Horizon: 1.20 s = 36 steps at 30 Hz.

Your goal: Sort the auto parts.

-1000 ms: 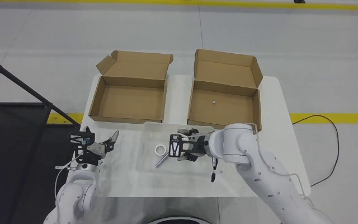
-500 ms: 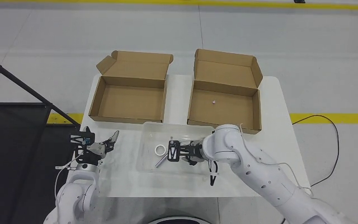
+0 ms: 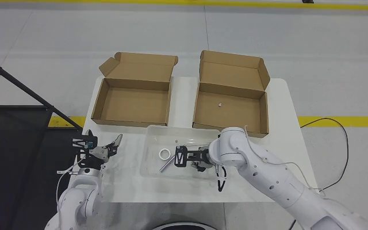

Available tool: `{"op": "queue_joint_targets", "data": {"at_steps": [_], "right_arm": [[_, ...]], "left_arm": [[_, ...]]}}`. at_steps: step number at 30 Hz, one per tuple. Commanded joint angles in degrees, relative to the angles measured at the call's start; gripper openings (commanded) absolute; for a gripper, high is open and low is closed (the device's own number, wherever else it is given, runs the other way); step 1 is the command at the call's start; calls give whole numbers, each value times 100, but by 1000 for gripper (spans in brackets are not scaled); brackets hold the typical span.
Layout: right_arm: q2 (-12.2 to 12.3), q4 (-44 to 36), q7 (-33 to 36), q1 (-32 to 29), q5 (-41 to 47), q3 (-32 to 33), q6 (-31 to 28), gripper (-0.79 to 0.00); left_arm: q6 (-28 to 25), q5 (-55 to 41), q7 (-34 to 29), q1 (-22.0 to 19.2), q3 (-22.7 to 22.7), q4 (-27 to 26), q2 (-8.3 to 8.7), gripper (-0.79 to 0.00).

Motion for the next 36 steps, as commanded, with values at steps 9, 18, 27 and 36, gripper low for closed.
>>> {"op": "queue_joint_targets", "data": {"at_steps": [9,18,27,36], "right_arm": [[-46,152,-166,48,-28,-25,69,-785],[129,-419,-1036,-189,-521,556,118,-785],[306,-807,-1992,-406,-1055,1308,121,-785],[459,-1237,-2401,-796,-1193,1861,-64,-785]], "left_arm": [[0,0,0,0,0,0,0,0],[0,0,0,0,0,0,0,0],[0,0,0,0,0,0,0,0],[0,0,0,0,0,0,0,0]]}}
